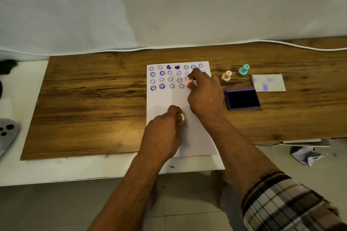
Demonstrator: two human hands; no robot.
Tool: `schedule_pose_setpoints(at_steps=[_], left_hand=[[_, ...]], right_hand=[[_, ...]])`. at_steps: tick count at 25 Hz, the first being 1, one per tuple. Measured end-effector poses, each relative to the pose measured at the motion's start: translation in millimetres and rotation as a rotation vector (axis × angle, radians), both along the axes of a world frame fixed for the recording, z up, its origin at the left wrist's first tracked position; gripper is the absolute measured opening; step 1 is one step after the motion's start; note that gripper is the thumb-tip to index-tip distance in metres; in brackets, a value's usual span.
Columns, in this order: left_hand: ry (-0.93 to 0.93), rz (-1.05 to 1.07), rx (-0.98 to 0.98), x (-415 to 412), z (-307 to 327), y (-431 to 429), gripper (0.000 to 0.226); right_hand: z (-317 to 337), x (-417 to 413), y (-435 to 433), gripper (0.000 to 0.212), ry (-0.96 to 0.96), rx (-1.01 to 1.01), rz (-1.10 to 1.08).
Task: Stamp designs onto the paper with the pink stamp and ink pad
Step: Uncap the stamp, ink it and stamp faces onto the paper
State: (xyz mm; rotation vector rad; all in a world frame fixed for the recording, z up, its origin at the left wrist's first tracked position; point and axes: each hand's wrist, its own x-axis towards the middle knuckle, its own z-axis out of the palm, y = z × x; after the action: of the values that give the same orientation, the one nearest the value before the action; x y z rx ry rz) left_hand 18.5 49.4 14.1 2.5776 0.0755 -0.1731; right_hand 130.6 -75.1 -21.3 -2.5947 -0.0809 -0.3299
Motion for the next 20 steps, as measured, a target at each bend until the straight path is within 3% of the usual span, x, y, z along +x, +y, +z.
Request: schedule_pose_setpoints(at_steps=[7,10,13,15,17,20], left_hand=[[-0.021,-0.001,0.031,1.5,-1.3,0.7,0.034],[-0.097,0.028,-0.045,0.8,0.2,1.9,0.033],[-0.187,0.236,-0.375,7.1,4.4,5.3,0.032],[-0.133,0.371,-0.649,11.0,7.7,5.0,0.032],[-0.042,0.439,-0.853,12.8,10.5,2.7,0.033],[0.068,0.459,-1.04,10.5,12.3,-2.3,0.035]], right_hand=[[-1.4,-0.6,-0.6,0.037,-0.03,-0.06,0.027],[6.8,-7.3,-9.6,0.024,0.023,0.233,-0.038],[36.2,-13.8,-23.7,0.021,0.064,0.772,-0.183],[58.9,-27.1,-36.3,0.023,0.076,1.043,-0.284],[70.0,-52.1,-48.0,0.024,0.158,1.131,-0.333],[66.9,-93.5,-52.8,0.021,0.304,1.098,-0.337]])
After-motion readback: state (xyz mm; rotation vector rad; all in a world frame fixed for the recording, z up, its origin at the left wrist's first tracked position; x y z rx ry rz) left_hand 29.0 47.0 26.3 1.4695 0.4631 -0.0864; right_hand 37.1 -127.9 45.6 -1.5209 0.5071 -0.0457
